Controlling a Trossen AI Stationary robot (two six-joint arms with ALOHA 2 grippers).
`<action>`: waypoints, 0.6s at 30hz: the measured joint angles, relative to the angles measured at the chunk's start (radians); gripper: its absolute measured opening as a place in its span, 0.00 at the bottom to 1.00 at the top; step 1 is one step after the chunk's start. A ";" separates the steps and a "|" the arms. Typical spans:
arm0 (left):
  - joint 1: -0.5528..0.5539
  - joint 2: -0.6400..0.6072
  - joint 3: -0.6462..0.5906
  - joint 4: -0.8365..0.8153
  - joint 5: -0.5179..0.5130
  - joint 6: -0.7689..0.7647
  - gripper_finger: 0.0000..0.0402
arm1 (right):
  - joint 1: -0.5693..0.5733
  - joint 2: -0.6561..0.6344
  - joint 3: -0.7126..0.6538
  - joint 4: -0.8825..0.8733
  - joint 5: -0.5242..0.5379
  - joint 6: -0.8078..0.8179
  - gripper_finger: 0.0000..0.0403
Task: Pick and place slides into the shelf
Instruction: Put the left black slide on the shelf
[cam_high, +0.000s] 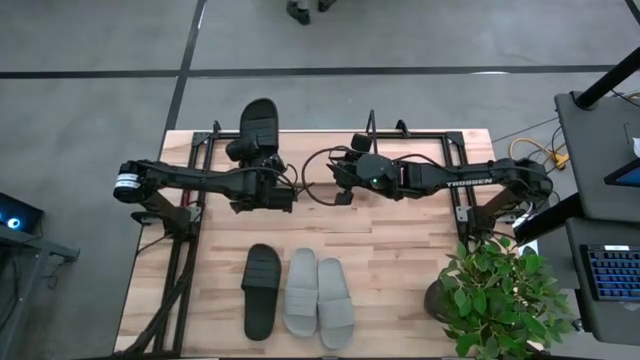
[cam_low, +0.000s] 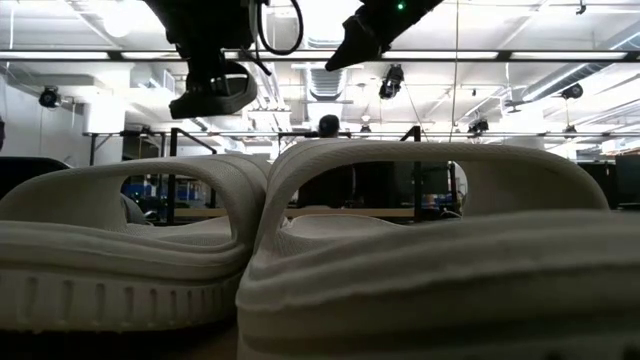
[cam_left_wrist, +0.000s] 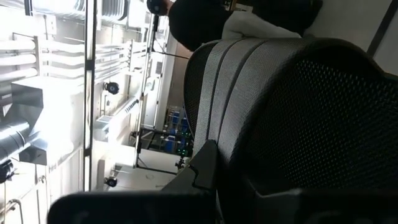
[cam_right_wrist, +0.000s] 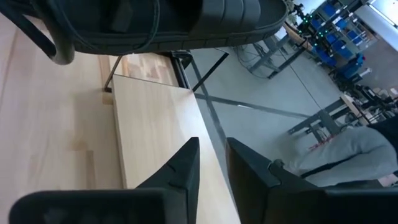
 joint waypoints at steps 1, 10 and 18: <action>0.000 0.000 0.000 0.000 0.000 0.001 0.00 | 0.000 0.000 0.000 -0.001 0.000 0.000 0.17; 0.000 0.000 0.025 0.005 0.033 0.097 0.00 | 0.000 0.000 0.000 -0.007 0.000 0.022 0.19; 0.006 -0.011 0.077 0.171 0.178 0.398 0.00 | -0.001 0.000 0.000 -0.007 0.000 0.012 0.18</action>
